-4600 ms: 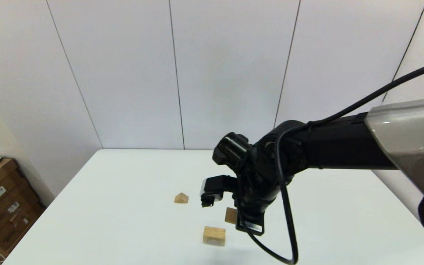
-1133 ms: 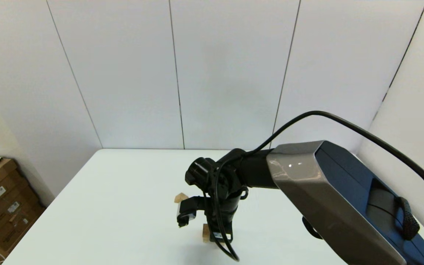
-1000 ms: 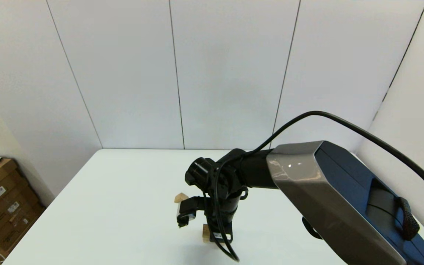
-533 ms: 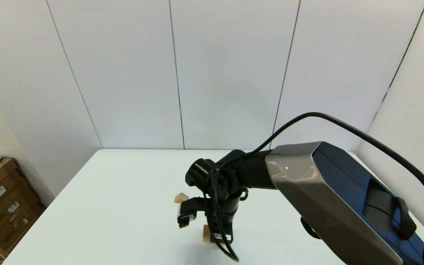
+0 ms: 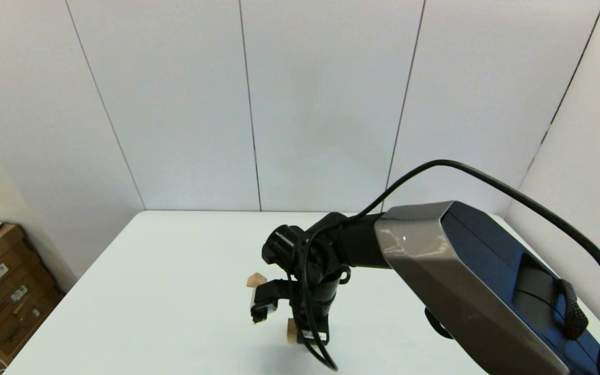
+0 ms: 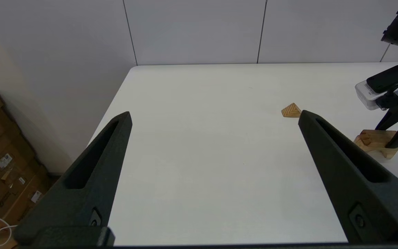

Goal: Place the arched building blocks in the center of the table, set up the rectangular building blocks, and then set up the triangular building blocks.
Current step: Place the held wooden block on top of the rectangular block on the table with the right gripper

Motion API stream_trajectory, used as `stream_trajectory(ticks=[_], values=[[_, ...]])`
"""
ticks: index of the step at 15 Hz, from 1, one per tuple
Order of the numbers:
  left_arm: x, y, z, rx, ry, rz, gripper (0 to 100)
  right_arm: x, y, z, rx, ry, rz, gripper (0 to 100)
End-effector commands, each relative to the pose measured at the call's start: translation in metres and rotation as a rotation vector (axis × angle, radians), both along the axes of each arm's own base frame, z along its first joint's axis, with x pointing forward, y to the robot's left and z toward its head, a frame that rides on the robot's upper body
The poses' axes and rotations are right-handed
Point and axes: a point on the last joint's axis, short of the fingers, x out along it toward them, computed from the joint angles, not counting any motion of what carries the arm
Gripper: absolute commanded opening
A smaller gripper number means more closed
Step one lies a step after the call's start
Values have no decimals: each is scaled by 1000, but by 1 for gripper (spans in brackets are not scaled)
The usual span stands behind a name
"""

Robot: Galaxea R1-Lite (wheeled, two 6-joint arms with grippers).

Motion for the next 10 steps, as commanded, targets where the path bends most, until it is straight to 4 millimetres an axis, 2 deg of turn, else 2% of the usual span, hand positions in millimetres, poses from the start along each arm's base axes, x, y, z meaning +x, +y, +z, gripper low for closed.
stream_trajectory(ticks=[1,10], values=[[0,0,0,0,1,0,100,0,0,0,-3,1,4,0],[0,0,0,0,1,0,100,1,0,0,2,-8,2,0]])
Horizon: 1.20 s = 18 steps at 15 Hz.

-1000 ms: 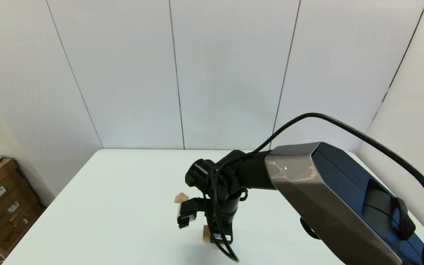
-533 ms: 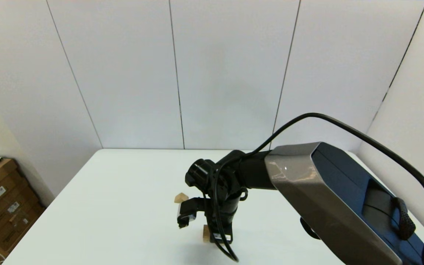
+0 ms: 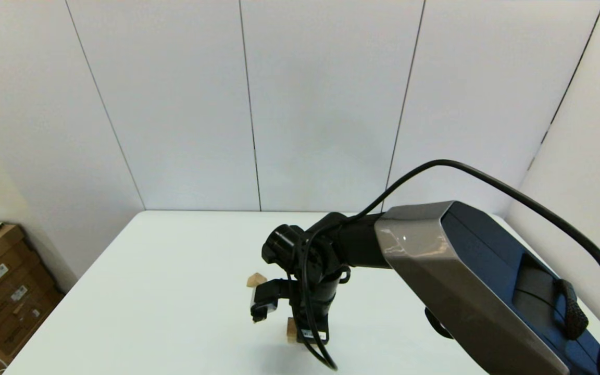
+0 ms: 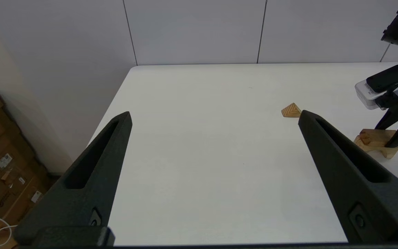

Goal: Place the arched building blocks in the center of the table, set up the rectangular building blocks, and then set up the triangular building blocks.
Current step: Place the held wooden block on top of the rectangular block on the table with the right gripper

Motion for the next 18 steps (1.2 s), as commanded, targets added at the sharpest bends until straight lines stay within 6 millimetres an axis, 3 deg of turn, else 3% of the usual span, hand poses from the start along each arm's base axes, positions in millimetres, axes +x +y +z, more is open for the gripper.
stream_trajectory(ticks=[1,17,18], values=[[0,0,0,0,1,0,100,0,0,0,-1,-2,3,0],[0,0,0,0,1,0,100,0,0,0,-6,1,2,0],[0,0,0,0,1,0,100,0,0,0,-6,1,0,100]])
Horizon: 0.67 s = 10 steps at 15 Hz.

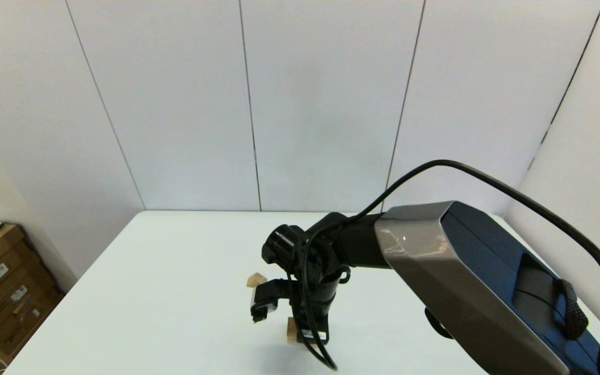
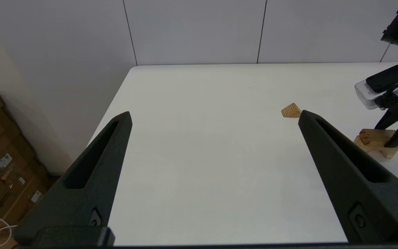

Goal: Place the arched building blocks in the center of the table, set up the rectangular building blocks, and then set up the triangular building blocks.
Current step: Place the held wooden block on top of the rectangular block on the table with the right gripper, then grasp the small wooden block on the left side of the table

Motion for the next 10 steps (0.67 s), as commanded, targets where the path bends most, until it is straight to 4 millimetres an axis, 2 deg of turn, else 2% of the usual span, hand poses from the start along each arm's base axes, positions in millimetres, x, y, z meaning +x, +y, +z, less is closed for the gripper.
stream_trajectory(ticks=[1,8,10], values=[[0,0,0,0,1,0,100,0,-1,0,-7,-1,1,100],[0,0,0,0,1,0,100,1,0,1,-5,-12,-4,100],[0,0,0,0,1,0,100,0,-1,14,18,-29,-31,100]])
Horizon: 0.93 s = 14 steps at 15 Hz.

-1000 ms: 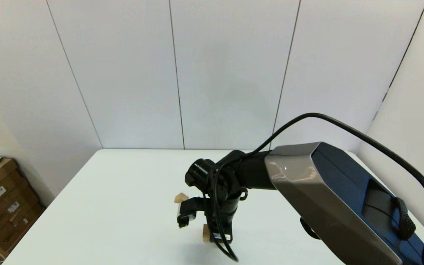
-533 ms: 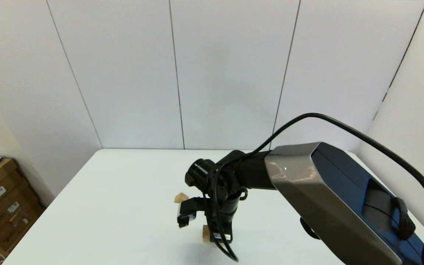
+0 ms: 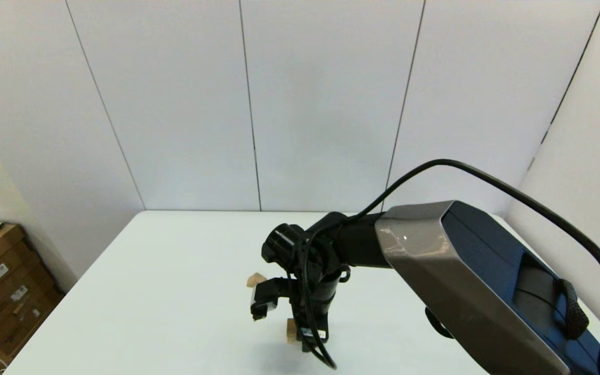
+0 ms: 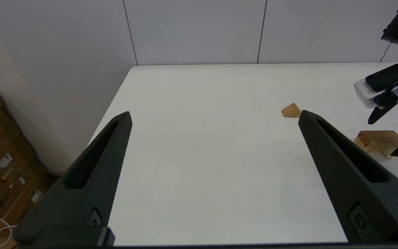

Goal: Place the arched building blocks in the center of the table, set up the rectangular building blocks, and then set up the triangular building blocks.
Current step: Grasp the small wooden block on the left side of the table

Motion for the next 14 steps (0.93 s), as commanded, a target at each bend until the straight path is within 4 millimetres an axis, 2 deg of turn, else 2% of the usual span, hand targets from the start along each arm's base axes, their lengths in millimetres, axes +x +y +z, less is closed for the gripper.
stream_trajectory(ticks=[1,3,4,5,7,9,11,12,14], values=[[0,0,0,0,1,0,100,-3,-3,30,55,-34,-68,100],[0,0,0,0,1,0,100,-9,-10,70,134,-78,-162,100],[0,0,0,0,1,0,100,-11,-12,83,156,-96,-184,100],[0,0,0,0,1,0,100,-19,-30,117,199,-138,-246,100],[0,0,0,0,1,0,100,-47,-72,162,239,-169,-293,100],[0,0,0,0,1,0,100,-80,-125,187,245,-187,-344,100],[0,0,0,0,1,0,100,-117,-187,201,256,-215,-433,100],[0,0,0,0,1,0,100,-145,-227,203,267,-246,-509,100],[0,0,0,0,1,0,100,-198,-282,195,295,-321,-666,100]])
